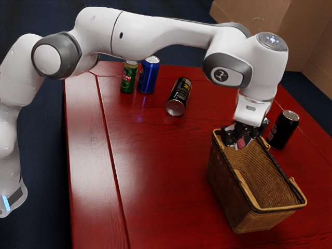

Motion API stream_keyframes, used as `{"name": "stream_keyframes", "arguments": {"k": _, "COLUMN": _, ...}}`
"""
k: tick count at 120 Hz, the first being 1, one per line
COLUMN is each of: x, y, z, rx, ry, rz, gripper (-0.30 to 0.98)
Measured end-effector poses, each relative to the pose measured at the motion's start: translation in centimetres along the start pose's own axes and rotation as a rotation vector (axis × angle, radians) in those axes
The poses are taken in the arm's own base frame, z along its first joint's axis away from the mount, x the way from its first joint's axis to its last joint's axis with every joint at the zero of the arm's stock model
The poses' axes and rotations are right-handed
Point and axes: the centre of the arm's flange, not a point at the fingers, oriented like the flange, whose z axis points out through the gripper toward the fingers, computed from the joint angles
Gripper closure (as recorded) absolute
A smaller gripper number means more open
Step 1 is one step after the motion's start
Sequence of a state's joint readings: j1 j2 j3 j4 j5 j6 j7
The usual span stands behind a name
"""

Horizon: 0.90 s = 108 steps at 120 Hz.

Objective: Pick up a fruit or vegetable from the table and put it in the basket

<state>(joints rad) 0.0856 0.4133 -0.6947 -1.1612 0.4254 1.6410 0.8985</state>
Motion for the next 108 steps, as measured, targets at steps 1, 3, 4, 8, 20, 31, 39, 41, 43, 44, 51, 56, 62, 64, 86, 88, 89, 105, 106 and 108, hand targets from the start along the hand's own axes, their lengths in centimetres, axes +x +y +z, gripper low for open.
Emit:
{"name": "stream_keyframes", "arguments": {"k": 1, "x": 0.1, "y": 0.0, "z": 0.3, "rx": -0.003, "ry": 0.0, "rz": 0.001, "gripper": 0.55}}
{"name": "stream_keyframes", "arguments": {"k": 3, "x": 0.3, "y": -0.1, "z": 0.8, "rx": -0.008, "ry": 0.0, "rz": 0.002, "gripper": 0.55}}
{"name": "stream_keyframes", "arguments": {"k": 4, "x": 0.4, "y": -0.1, "z": 1.0, "rx": -0.01, "ry": 0.0, "rz": 0.002, "gripper": 0.55}}
{"name": "stream_keyframes", "arguments": {"k": 8, "x": 0.7, "y": -0.4, "z": 1.9, "rx": -0.016, "ry": -0.001, "rz": 0.003, "gripper": 0.55}}
{"name": "stream_keyframes", "arguments": {"k": 20, "x": 1.4, "y": -1.1, "z": 4.1, "rx": -0.012, "ry": 0.006, "rz": -0.001, "gripper": 0.56}}
{"name": "stream_keyframes", "arguments": {"k": 31, "x": 2.3, "y": -1.3, "z": 5.0, "rx": 0.005, "ry": 0.018, "rz": 0.0, "gripper": 0.56}}
{"name": "stream_keyframes", "arguments": {"k": 39, "x": 2.7, "y": -1.5, "z": 5.4, "rx": 0.022, "ry": 0.027, "rz": 0.0, "gripper": 0.55}}
{"name": "stream_keyframes", "arguments": {"k": 41, "x": 2.8, "y": -1.6, "z": 5.5, "rx": 0.027, "ry": 0.03, "rz": -0.001, "gripper": 0.55}}
{"name": "stream_keyframes", "arguments": {"k": 43, "x": 2.8, "y": -1.6, "z": 5.6, "rx": 0.032, "ry": 0.033, "rz": -0.003, "gripper": 0.55}}
{"name": "stream_keyframes", "arguments": {"k": 44, "x": 2.9, "y": -1.7, "z": 5.6, "rx": 0.034, "ry": 0.035, "rz": -0.003, "gripper": 0.55}}
{"name": "stream_keyframes", "arguments": {"k": 51, "x": 3.0, "y": -1.9, "z": 5.5, "rx": 0.051, "ry": 0.045, "rz": -0.008, "gripper": 0.55}}
{"name": "stream_keyframes", "arguments": {"k": 56, "x": 3.1, "y": -2.0, "z": 5.5, "rx": 0.064, "ry": 0.052, "rz": -0.011, "gripper": 0.55}}
{"name": "stream_keyframes", "arguments": {"k": 62, "x": 3.2, "y": -2.2, "z": 5.4, "rx": 0.076, "ry": 0.059, "rz": -0.015, "gripper": 0.55}}
{"name": "stream_keyframes", "arguments": {"k": 64, "x": 3.2, "y": -2.2, "z": 5.4, "rx": 0.08, "ry": 0.062, "rz": -0.016, "gripper": 0.55}}
{"name": "stream_keyframes", "arguments": {"k": 86, "x": 3.7, "y": -2.2, "z": 5.1, "rx": 0.106, "ry": 0.075, "rz": -0.018, "gripper": 0.23}}
{"name": "stream_keyframes", "arguments": {"k": 88, "x": 3.8, "y": -2.2, "z": 5.0, "rx": 0.108, "ry": 0.076, "rz": -0.019, "gripper": 0.2}}
{"name": "stream_keyframes", "arguments": {"k": 89, "x": 3.8, "y": -2.2, "z": 5.0, "rx": 0.109, "ry": 0.076, "rz": -0.019, "gripper": 0.19}}
{"name": "stream_keyframes", "arguments": {"k": 105, "x": 3.8, "y": -2.1, "z": 4.3, "rx": 0.12, "ry": 0.078, "rz": -0.024, "gripper": 0.07}}
{"name": "stream_keyframes", "arguments": {"k": 106, "x": 3.8, "y": -2.0, "z": 4.2, "rx": 0.12, "ry": 0.078, "rz": -0.024, "gripper": 0.07}}
{"name": "stream_keyframes", "arguments": {"k": 108, "x": 3.8, "y": -2.0, "z": 4.1, "rx": 0.118, "ry": 0.077, "rz": -0.025, "gripper": 0.06}}
